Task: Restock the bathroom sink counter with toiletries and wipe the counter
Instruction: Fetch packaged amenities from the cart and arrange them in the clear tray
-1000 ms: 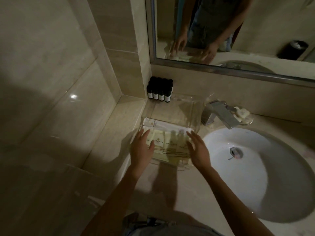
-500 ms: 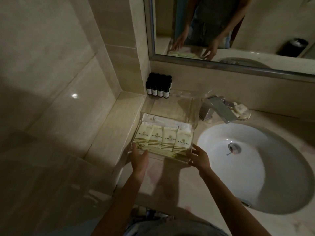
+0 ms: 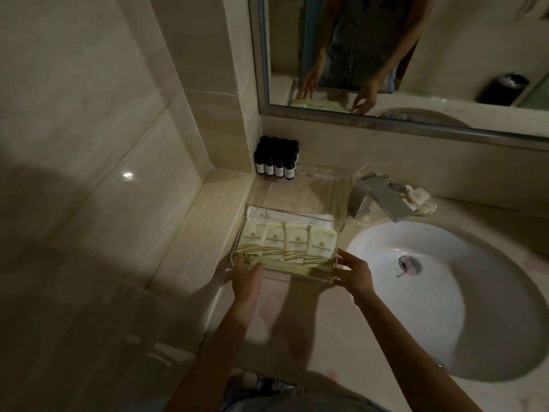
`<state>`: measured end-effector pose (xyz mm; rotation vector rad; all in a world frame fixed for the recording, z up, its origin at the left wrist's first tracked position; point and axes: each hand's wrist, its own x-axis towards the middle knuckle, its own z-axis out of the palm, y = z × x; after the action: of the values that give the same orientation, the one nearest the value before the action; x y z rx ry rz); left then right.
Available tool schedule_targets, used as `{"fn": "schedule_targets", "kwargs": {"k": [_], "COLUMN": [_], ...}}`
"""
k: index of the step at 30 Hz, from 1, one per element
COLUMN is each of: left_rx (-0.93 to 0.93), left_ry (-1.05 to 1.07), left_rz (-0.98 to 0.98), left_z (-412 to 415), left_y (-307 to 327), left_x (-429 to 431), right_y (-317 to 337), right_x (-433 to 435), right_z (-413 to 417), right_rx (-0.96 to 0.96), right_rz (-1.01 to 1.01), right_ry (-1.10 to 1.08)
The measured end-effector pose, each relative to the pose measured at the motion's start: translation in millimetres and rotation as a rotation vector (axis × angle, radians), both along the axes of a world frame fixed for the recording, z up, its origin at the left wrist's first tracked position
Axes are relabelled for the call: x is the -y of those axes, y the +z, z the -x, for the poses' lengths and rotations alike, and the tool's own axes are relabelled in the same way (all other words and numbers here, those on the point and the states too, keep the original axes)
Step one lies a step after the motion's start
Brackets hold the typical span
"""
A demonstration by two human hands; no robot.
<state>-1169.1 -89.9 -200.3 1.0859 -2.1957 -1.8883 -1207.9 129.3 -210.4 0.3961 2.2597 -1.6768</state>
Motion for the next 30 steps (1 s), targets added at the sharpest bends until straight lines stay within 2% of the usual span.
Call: {"fn": "schedule_targets", "kwargs": {"k": [10,30], "left_rx": [-0.103,-0.039], "left_ry": [-0.025,0.016], "left_rz": [0.002,-0.065], "left_z": [-10.9,-10.6], "left_y": [5.2,-11.3], "left_x": [-7.8,-4.1], "right_y": [0.3,-7.9], "right_x": [-6.8,-1.2], "right_z": [1.8,-9.7], "right_rx": [-0.007,-0.053], "right_rz": [0.027,0.106], "right_ry": [0.044,0.001]}}
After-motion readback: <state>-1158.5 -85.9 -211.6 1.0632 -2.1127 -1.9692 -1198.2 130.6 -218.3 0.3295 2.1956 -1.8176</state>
